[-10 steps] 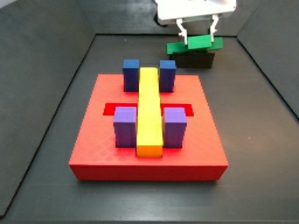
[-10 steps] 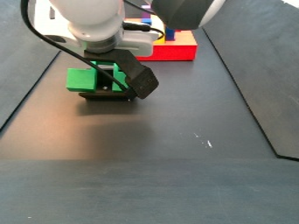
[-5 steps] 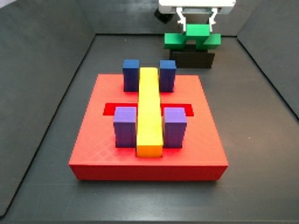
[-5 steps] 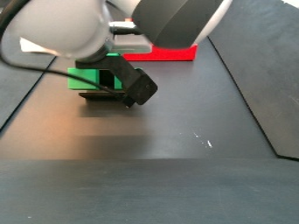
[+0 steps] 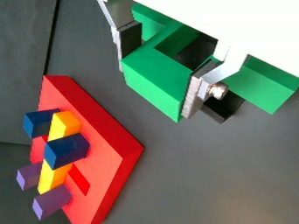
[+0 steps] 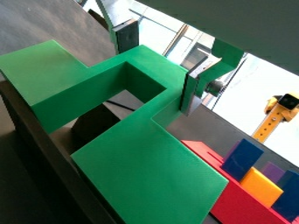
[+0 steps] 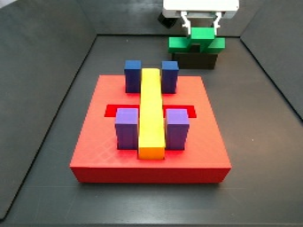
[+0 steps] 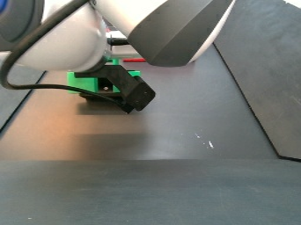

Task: Pick up the green object. Move up. Place the green object on the fixture. Regrasp the green object. Move to above the board. Insert the green object.
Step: Place the green object on the fixture, then regrasp the green object.

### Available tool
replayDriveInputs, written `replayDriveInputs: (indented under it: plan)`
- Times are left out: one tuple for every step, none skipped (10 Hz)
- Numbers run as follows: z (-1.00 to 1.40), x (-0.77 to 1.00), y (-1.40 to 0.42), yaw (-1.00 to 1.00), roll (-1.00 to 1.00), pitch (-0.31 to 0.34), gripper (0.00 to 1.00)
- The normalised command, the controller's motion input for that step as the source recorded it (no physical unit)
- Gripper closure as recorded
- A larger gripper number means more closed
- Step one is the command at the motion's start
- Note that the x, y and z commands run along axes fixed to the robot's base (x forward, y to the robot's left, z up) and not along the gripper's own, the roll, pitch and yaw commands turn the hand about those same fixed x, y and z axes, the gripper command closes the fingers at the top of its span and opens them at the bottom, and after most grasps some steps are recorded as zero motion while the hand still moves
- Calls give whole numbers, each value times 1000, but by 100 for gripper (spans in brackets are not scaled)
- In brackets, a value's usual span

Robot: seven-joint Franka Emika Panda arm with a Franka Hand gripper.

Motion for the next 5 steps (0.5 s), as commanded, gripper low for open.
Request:
replayDriveInputs:
  plan:
    - [-131, -9, -89, 0, -29, -80, 100]
    - [0, 0, 0, 0, 11, 0, 100]
    - [0, 0, 0, 0, 0, 0, 100]
    - [0, 0, 0, 0, 0, 0, 0]
    - [69, 106, 94, 0, -254, 0, 0]
